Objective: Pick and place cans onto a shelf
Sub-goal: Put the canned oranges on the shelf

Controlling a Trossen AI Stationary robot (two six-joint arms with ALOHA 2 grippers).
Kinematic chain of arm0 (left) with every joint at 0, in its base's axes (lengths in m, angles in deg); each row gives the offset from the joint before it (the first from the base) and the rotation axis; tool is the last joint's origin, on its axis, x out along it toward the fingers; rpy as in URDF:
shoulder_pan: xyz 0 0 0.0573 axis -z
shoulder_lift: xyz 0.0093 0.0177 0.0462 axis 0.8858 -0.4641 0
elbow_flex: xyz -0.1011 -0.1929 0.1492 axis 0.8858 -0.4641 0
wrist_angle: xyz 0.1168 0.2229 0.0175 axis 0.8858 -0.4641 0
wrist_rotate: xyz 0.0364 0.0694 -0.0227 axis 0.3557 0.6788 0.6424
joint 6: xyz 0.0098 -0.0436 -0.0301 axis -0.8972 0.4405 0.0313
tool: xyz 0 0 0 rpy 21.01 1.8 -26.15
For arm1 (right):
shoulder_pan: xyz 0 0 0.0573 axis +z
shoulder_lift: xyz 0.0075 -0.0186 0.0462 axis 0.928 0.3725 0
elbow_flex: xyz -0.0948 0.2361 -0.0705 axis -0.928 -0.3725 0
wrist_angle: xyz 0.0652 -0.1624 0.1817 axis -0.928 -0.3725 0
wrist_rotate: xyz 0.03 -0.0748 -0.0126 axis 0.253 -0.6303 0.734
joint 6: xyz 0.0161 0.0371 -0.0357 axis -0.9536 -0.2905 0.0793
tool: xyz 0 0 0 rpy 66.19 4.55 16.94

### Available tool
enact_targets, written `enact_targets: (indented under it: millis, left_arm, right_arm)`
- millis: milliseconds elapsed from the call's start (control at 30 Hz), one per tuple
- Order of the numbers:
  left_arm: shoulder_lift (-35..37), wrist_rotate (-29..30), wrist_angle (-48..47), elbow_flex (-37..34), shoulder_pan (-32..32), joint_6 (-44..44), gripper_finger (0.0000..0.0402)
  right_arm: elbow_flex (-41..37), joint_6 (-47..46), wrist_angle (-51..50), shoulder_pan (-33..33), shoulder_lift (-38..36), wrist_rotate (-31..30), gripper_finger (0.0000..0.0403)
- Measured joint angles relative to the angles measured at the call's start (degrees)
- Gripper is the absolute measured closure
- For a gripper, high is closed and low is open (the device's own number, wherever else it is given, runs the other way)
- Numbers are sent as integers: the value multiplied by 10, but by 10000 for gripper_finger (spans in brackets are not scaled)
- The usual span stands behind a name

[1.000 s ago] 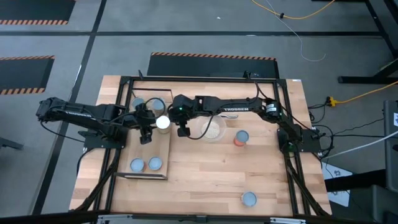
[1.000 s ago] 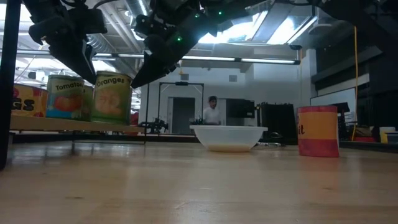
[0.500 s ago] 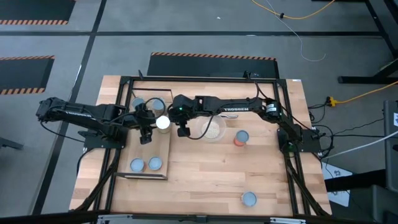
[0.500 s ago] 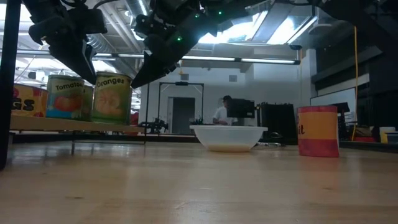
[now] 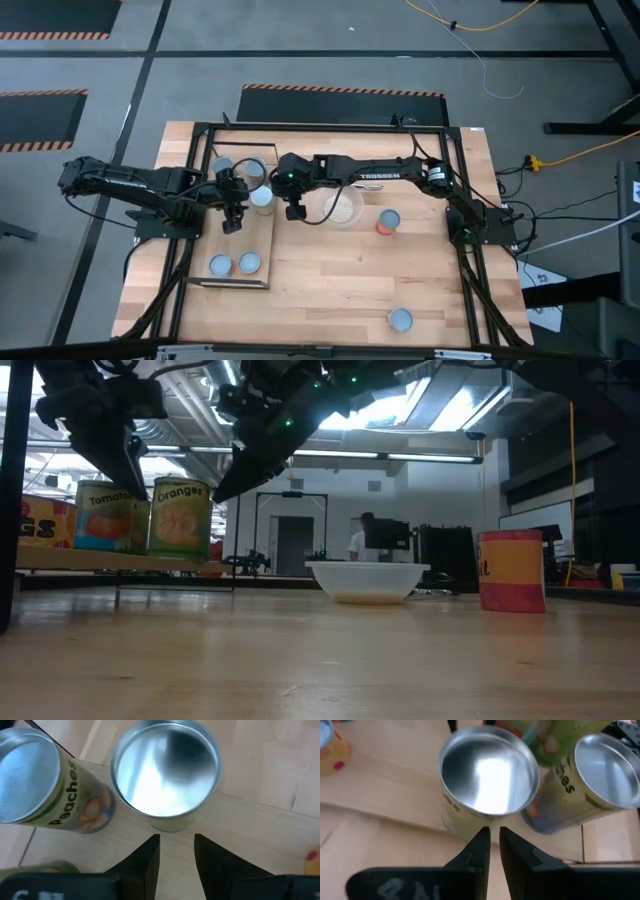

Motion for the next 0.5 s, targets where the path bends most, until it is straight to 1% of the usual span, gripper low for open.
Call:
enact_targets:
  millis: [133,267,367,500]
  left_arm:
    - [0,-35,-21,20,0,0,288]
    - [0,-81,-28,41,0,-1,288]
    - [0,-100,-28,53,1,-6,288]
    - [0,-99,-27,55,1,-9,288]
  right_arm:
    - [1,1,-26,0,0,-29,356]
    - [1,1,-54,0,0,-28,356]
    - [1,-9,-47,0,0,-4,356]
    - [1,-29,-6,0,13,36,356]
